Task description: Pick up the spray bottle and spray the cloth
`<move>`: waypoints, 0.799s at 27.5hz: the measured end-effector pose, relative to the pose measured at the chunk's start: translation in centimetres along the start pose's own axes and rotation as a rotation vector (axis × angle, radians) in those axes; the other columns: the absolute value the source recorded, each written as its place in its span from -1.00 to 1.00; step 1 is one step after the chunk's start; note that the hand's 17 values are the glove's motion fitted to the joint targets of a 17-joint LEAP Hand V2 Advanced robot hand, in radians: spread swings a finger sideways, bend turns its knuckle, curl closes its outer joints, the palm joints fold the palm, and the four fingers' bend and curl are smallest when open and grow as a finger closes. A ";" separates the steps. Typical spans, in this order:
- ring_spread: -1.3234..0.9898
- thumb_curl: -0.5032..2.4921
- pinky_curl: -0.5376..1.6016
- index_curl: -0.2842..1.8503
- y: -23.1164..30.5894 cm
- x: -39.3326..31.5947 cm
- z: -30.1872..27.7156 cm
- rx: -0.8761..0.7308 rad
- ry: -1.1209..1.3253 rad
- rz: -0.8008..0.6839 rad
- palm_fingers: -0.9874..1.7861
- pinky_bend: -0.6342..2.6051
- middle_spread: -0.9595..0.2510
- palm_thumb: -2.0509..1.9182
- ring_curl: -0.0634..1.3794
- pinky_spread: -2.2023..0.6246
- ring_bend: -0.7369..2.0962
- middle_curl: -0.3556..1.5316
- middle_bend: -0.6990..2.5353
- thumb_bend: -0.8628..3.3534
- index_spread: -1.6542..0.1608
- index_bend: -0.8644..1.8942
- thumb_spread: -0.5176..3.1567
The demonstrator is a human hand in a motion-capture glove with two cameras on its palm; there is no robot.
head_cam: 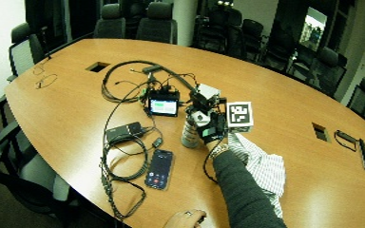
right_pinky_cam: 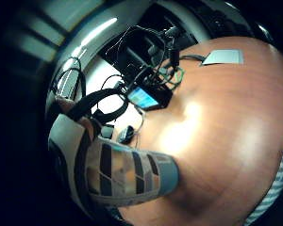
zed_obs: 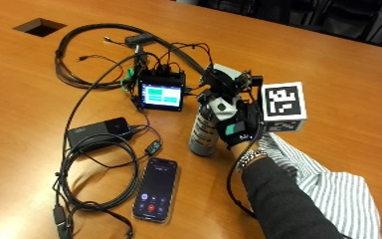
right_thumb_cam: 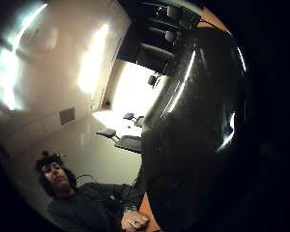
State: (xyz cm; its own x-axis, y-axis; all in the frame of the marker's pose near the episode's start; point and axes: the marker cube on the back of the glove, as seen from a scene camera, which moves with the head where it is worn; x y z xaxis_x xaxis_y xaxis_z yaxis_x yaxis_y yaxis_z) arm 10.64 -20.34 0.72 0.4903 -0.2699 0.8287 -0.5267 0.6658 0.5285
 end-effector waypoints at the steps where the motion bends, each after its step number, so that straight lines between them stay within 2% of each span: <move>1: 0.01 -0.12 -0.15 -0.17 0.1 0.0 -0.2 -0.002 0.006 0.000 0.66 -0.34 0.26 0.47 -0.30 0.41 -0.11 -0.11 -0.33 -0.60 0.50 -0.20 -0.41; 13: 0.00 -0.13 -0.15 -0.18 -1.6 -1.5 0.0 0.011 0.072 -0.016 0.65 -0.35 0.26 0.47 -0.30 0.42 -0.10 -0.11 -0.33 -0.60 0.50 -0.22 -0.37; 22: 0.00 -0.14 -0.15 -0.18 2.5 3.4 2.0 -0.079 0.087 0.062 0.63 -0.35 0.26 0.47 -0.30 0.43 -0.09 -0.11 -0.33 -0.60 0.49 -0.24 -0.36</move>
State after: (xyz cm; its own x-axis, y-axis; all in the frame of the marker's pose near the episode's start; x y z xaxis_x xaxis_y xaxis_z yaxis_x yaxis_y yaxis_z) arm 9.62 -21.00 5.19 0.5183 -0.1674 0.8386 -0.5036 0.7328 0.4576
